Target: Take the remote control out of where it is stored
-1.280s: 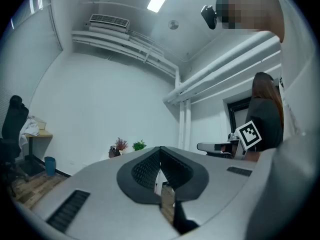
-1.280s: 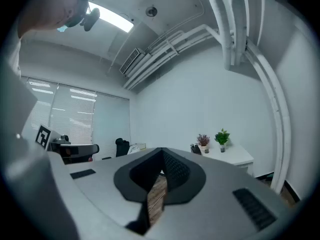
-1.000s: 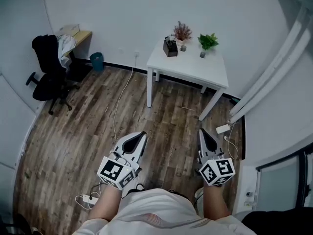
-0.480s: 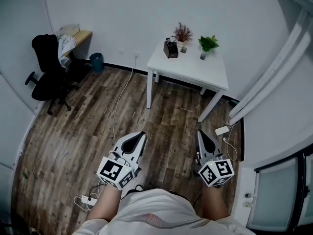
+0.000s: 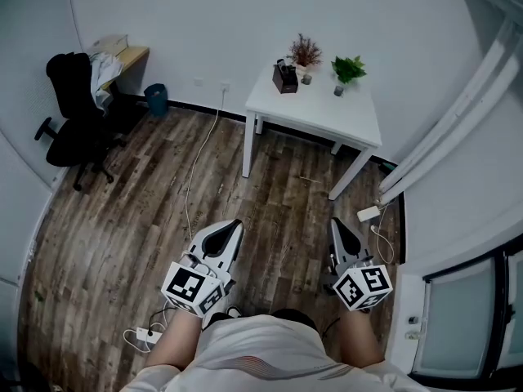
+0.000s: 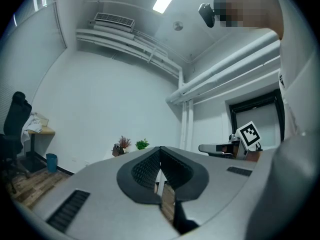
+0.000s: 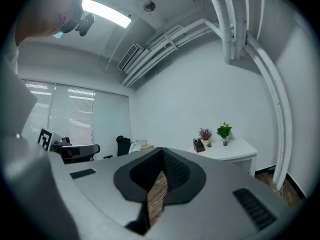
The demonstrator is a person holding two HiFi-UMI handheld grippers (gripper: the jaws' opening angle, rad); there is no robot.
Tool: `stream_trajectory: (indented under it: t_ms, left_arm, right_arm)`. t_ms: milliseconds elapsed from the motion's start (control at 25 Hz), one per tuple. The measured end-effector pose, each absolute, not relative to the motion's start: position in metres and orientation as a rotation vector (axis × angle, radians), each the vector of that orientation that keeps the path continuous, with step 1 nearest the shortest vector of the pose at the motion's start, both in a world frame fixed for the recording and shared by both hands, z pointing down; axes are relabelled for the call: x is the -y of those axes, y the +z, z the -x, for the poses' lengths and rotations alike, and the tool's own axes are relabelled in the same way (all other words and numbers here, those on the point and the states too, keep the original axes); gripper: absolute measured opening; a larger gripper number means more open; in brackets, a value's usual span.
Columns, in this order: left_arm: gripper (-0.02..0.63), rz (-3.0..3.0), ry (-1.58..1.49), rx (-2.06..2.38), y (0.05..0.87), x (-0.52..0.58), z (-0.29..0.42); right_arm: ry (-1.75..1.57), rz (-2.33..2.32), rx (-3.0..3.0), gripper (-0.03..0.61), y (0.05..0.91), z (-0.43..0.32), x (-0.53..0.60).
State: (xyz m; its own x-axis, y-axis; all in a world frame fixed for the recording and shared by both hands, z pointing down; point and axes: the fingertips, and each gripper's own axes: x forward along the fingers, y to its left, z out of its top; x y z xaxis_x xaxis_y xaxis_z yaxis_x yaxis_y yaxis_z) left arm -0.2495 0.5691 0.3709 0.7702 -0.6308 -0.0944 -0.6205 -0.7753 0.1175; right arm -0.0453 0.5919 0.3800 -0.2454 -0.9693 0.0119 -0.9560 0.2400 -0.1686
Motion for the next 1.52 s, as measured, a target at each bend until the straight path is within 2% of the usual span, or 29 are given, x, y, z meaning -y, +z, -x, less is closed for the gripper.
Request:
stream_trajectory:
  t_ms: [360, 680, 960, 1520]
  left_arm:
    - [0.009, -2.852, -0.189, 0.989, 0.386, -0.547, 0.262]
    - [0.009, -2.867, -0.167, 1.043, 0.382, -0.497, 0.257]
    - [0.009, -2.871, -0.145, 1.098, 0.374, -0.438, 0.220]
    - [0.009, -2.847, -0.083, 1.176, 0.365, -0.335, 0.089]
  right_arm:
    - [-0.215, 1.926, -2.419, 0.012, 0.386, 0.055, -0.574]
    - [-0.217, 1.850, -2.443, 0.012, 0.390, 0.057, -0.514]
    - [-0.235, 1.816, -2.437, 0.012, 0.389, 0.015, -0.447]
    - [-0.336, 1.741, -2.454, 0.012, 0.399, -0.117, -0.334]
